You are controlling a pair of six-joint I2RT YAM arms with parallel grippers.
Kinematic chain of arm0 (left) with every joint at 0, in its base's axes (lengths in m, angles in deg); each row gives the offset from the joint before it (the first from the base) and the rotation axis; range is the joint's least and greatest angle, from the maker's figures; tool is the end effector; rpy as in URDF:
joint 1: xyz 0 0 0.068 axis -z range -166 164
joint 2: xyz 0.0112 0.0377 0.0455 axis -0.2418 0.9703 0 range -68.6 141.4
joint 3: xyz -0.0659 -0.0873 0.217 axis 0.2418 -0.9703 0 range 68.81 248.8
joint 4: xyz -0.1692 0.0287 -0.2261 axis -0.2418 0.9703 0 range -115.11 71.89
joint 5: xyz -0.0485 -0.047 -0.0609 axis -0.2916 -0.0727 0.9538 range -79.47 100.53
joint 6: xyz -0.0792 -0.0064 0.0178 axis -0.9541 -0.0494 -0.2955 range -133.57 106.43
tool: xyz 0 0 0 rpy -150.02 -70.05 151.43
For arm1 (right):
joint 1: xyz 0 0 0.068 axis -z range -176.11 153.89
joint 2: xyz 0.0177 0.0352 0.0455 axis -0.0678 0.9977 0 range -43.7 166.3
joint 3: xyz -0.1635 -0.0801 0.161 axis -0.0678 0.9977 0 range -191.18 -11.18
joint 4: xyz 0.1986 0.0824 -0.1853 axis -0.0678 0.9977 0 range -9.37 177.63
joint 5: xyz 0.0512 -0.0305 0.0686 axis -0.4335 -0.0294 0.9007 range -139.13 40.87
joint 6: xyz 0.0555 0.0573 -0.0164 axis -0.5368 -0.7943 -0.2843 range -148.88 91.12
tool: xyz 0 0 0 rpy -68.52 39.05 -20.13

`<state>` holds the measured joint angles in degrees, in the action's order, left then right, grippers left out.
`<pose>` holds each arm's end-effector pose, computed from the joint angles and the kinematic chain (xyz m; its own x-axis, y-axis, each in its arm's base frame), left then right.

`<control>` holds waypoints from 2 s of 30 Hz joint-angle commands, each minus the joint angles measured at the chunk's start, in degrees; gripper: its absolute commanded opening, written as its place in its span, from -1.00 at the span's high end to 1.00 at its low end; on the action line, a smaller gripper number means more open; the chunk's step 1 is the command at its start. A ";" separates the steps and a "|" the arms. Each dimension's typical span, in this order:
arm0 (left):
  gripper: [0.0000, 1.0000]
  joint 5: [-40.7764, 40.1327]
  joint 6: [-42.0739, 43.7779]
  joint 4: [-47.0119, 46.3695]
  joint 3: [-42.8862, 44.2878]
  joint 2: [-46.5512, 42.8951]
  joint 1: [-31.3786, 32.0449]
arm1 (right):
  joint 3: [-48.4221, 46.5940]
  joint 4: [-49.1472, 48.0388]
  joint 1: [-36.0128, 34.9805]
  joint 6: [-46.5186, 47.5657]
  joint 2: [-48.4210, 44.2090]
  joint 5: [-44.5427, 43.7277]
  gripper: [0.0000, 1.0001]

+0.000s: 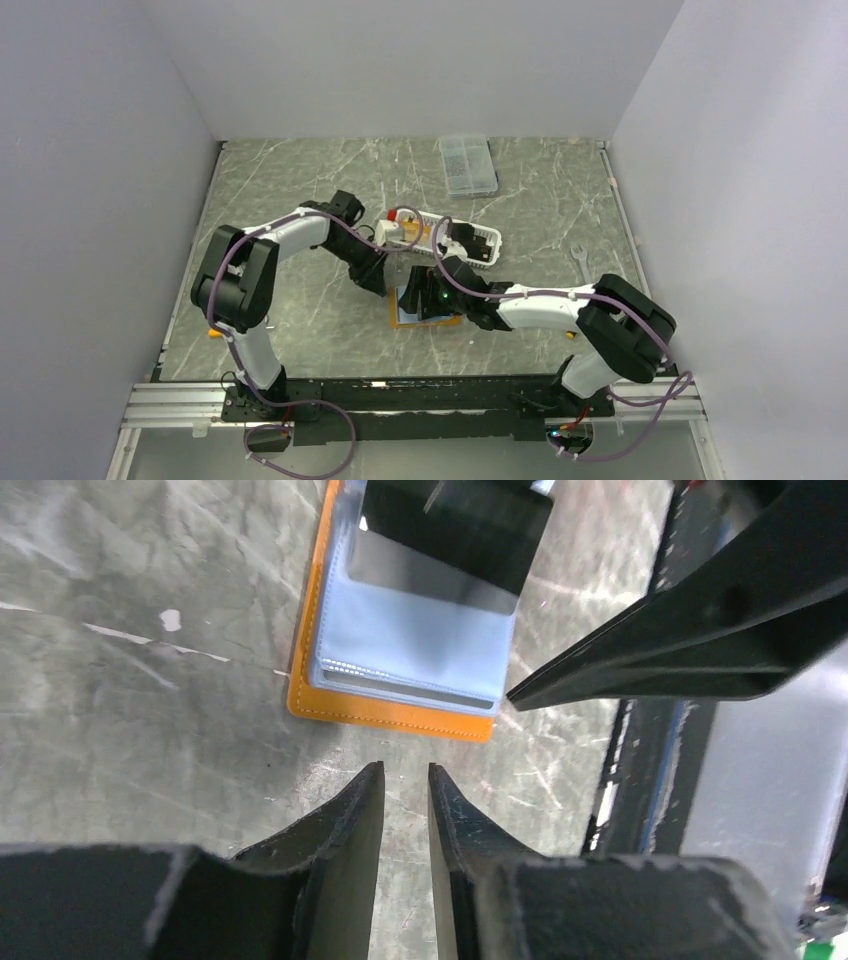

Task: Put the credit cards into the card holder
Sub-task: Insert the credit card into the card holder, then close the card holder at the center of the board.

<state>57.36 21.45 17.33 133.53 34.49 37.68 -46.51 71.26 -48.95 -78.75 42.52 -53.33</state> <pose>0.2910 -0.1839 0.1000 -0.5213 0.6574 -0.5442 0.8313 0.2471 -0.4978 0.2029 0.2589 0.0797 -0.8404 0.1536 -0.5198 -0.1847 0.8204 0.5411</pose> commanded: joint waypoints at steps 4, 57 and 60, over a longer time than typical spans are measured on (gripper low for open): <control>0.42 13.90 -3.22 3.22 4.09 -5.76 -5.11 | -2.38 20.48 -2.06 2.54 5.27 -6.04 -0.99; 0.45 9.15 -6.04 5.89 0.34 -17.18 -10.67 | -20.34 44.48 -14.49 6.00 14.48 -22.41 -0.99; 0.46 9.13 -5.98 5.97 0.45 -16.87 -10.67 | -19.15 42.14 -14.54 5.92 13.88 -21.42 -0.95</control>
<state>66.04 15.22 22.71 132.55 18.86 27.30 -69.20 109.36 -62.70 -75.27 55.81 -78.45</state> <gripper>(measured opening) 0.274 0.989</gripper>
